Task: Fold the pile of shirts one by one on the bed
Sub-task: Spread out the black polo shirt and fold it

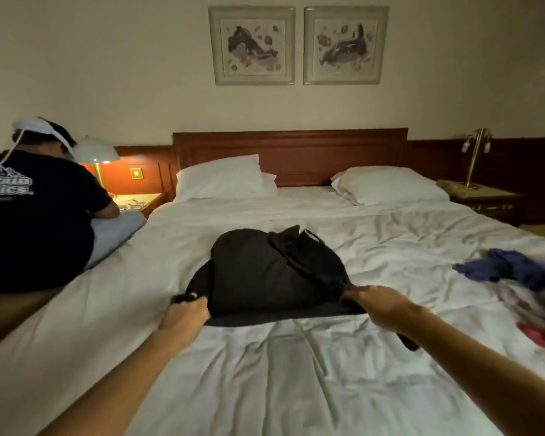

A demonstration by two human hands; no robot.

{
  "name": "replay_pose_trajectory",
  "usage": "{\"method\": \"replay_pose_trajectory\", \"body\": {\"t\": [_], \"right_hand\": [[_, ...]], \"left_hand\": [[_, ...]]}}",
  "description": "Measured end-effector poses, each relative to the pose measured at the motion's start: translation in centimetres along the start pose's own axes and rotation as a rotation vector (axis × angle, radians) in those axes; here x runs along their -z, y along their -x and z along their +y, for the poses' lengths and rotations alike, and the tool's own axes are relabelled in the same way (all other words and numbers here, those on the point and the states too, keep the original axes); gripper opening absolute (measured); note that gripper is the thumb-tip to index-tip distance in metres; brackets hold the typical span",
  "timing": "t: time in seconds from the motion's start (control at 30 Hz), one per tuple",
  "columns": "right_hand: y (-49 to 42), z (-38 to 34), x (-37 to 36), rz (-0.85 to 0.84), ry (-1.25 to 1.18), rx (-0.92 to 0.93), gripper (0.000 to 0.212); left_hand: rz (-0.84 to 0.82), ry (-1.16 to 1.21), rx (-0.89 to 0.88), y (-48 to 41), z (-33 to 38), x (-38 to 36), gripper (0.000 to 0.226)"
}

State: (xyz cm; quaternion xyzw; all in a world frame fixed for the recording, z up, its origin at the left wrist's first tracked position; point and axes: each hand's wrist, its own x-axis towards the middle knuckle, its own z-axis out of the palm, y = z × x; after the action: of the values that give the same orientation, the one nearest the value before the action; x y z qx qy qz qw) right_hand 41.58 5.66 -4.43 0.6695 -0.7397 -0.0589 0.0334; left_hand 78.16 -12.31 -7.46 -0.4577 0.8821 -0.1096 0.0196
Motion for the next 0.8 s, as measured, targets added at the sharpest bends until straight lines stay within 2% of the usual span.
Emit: {"method": "replay_pose_trajectory", "body": {"t": [0.1, 0.17, 0.27, 0.33, 0.4, 0.47, 0.5, 0.53, 0.57, 0.6, 0.63, 0.67, 0.73, 0.8], "right_hand": [[3.7, -2.1, -7.5, -0.160, -0.114, 0.049, 0.071], [5.9, -2.6, -10.3, -0.174, -0.144, 0.069, 0.077], [8.0, -2.5, -10.5, -0.103, -0.176, 0.055, 0.082], [8.7, -2.6, -9.4, -0.051, -0.195, 0.059, 0.079], [9.3, -2.9, -8.3, -0.070, -0.238, 0.080, 0.065], [10.0, -3.1, -7.5, -0.259, -0.341, 0.092, 0.043], [10.5, -3.2, -7.0, -0.366, -0.377, 0.101, 0.022], [10.9, -3.2, -6.7, -0.417, -0.387, 0.161, 0.011], [10.9, -3.0, -6.6, -0.367, -0.437, 0.162, 0.028], [11.1, -2.8, -6.5, -0.322, -0.556, 0.087, 0.043], [11.0, -2.6, -6.8, -0.254, -0.705, -0.053, 0.053], [10.8, -2.3, -7.5, -0.134, -0.796, -0.154, 0.058], [9.9, -1.9, -9.7, 0.031, -0.663, -0.303, 0.047], [9.8, -2.5, -11.4, -0.008, -0.522, -0.432, 0.047]], "left_hand": [[-0.201, -0.090, -0.075, 4.8, 1.7, -5.8, 0.040], [-0.215, -0.131, -0.109, 6.8, 1.5, -6.5, 0.055], [-0.171, -0.163, -0.100, 8.1, 0.8, -5.2, 0.060], [-0.156, -0.164, -0.087, 8.7, 0.7, -3.6, 0.060], [-0.196, -0.154, -0.047, 9.5, 0.6, -2.1, 0.054], [-0.409, -0.074, -0.041, 10.3, 0.1, -1.6, 0.045], [-0.580, 0.019, -0.049, 10.7, -0.3, -1.5, 0.043], [-0.752, 0.153, -0.030, 11.2, -0.8, -1.4, 0.048], [-0.863, 0.306, 0.019, 11.5, -1.4, -1.3, 0.056], [-0.860, 0.420, 0.062, 11.4, -1.9, -1.5, 0.056], [-0.752, 0.514, 0.077, 11.1, -2.4, -2.0, 0.056], [-0.573, 0.557, 0.113, 10.6, -2.9, -3.0, 0.059], [-0.248, 0.565, 0.289, 9.9, -3.4, -5.1, 0.056], [-0.138, 0.614, 0.486, 9.7, -3.6, -7.0, 0.062]]}}
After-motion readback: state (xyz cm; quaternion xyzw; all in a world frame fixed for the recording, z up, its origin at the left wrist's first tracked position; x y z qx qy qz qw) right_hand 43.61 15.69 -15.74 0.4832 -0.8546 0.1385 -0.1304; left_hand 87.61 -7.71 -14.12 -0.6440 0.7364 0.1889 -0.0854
